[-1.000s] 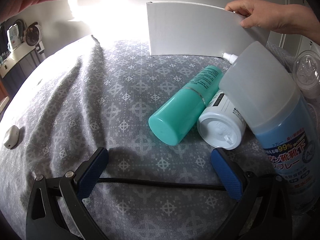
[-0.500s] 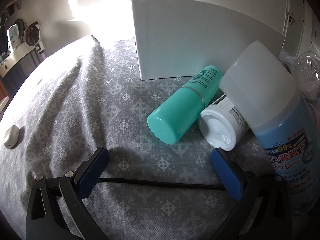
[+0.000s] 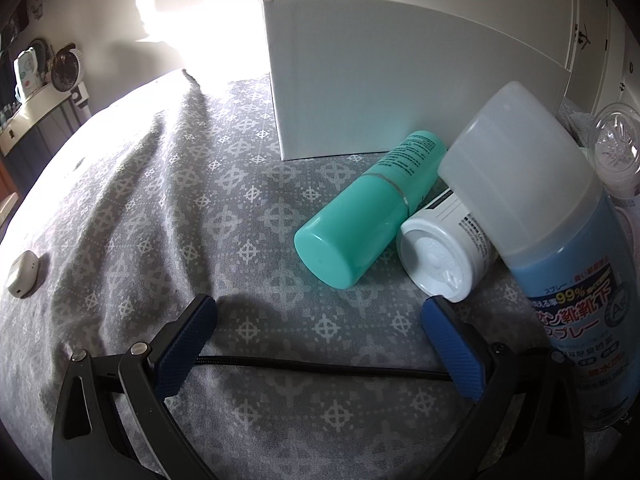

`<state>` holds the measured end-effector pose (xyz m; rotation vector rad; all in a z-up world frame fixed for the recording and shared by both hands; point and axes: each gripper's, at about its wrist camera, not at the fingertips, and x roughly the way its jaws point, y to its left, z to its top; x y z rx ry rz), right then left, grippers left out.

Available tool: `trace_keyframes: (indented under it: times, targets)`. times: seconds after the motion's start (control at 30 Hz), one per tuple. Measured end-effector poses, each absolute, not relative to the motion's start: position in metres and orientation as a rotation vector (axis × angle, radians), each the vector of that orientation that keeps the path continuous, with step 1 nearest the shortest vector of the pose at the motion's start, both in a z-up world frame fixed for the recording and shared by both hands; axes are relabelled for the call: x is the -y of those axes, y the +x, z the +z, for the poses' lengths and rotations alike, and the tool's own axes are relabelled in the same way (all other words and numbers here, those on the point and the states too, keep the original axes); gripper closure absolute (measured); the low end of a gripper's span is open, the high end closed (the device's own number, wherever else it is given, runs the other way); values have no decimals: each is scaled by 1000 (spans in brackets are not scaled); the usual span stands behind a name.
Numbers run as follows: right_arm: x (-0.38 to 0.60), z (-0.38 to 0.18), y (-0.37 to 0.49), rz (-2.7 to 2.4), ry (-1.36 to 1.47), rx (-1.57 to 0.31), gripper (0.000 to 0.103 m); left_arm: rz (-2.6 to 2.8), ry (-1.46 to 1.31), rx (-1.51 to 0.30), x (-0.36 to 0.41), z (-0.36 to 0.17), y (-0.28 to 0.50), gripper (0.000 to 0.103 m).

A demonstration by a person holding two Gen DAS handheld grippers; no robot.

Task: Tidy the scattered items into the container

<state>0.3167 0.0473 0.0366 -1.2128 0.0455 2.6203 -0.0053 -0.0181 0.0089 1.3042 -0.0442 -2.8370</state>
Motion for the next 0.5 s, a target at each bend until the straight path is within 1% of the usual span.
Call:
trace_keyframes:
  times: [0.5]
  targets:
    - [-50, 3, 299, 2620, -1213, -46, 0, -2837, 1305, 44, 18, 9, -4, 0]
